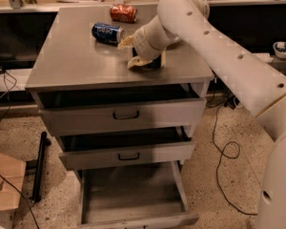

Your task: Pick sponge from bottom drawer and place on counter

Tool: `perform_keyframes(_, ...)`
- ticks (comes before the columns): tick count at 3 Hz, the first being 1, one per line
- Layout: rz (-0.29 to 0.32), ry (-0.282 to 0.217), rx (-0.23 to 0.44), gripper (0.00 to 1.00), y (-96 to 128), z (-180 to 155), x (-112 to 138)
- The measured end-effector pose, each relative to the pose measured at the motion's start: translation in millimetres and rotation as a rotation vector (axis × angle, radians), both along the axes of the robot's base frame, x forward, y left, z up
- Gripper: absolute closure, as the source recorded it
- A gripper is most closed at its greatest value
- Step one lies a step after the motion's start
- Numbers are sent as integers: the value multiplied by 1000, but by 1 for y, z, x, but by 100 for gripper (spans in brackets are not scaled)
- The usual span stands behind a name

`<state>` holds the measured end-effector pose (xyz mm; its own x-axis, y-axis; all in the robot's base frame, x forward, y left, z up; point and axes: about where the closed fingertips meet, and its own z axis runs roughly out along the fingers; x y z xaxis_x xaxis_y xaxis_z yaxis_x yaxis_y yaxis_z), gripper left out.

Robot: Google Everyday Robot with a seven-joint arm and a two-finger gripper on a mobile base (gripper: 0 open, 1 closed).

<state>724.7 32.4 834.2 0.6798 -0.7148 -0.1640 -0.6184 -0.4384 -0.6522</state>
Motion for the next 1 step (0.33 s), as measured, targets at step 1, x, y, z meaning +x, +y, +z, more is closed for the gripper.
perform_keyframes(1,0,0,0,0,0,0,0)
